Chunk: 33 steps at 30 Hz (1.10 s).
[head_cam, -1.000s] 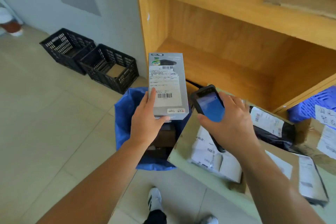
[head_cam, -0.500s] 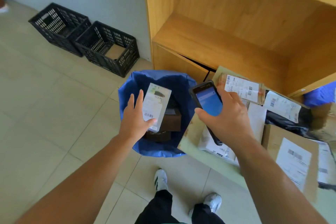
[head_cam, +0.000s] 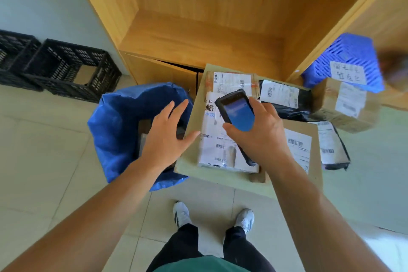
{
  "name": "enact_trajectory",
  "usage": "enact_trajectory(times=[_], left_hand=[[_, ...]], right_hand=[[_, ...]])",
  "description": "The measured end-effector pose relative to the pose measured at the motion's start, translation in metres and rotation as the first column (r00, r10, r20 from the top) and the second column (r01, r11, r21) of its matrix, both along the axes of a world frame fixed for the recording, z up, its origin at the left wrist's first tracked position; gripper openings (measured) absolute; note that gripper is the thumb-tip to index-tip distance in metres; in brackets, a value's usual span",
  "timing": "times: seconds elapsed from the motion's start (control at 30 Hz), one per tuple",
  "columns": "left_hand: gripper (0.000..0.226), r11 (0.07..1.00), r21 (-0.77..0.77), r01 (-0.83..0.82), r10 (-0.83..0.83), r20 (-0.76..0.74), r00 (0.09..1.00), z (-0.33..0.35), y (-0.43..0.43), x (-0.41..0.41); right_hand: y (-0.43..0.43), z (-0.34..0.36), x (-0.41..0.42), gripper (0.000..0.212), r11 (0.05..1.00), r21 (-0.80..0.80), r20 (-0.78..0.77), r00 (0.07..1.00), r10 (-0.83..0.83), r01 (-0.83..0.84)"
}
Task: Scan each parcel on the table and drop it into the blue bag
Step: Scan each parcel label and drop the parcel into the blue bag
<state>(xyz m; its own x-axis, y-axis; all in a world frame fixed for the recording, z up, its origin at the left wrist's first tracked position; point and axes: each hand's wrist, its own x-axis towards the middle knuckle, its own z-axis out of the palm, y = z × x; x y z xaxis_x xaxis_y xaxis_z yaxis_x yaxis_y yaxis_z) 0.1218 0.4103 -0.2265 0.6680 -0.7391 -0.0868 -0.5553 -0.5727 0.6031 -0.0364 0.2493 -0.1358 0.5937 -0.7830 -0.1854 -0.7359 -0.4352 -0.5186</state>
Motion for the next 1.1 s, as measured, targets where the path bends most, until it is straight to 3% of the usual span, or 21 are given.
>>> enact_trajectory(times=[0.13,0.3,0.4,0.63,0.9,1.1], left_hand=[[0.095,0.989,0.061,0.132,-0.126,-0.09,0.988,-0.028,-0.019,-0.054],[0.106,0.97,0.141,0.198,-0.191,-0.065,0.979,-0.066,-0.023,-0.077],[0.11,0.967,0.146,0.208,-0.203,-0.052,0.978,-0.076,-0.024,-0.081],[0.109,0.969,0.133,0.21,-0.183,-0.189,0.965,-0.099,-0.008,-0.084],[0.077,0.992,0.023,0.12,-0.117,-0.12,0.986,-0.107,-0.01,-0.083],[0.072,0.991,-0.01,0.13,-0.131,-0.052,0.99,-0.109,-0.01,-0.083]], right_hand=[[-0.026,-0.009,-0.046,0.091,0.996,-0.011,-0.019,0.996,-0.091,0.091],[-0.041,-0.023,-0.084,0.089,0.985,0.007,-0.046,0.984,-0.172,0.173],[-0.04,-0.032,-0.094,0.082,0.984,0.012,-0.044,0.983,-0.179,0.179],[-0.029,-0.054,-0.095,0.079,0.985,0.072,-0.063,0.986,-0.155,0.159],[-0.021,-0.068,-0.092,0.071,0.99,0.066,-0.102,0.988,-0.119,0.126],[-0.017,-0.066,-0.08,0.069,0.993,0.081,-0.179,0.981,-0.074,0.09]])
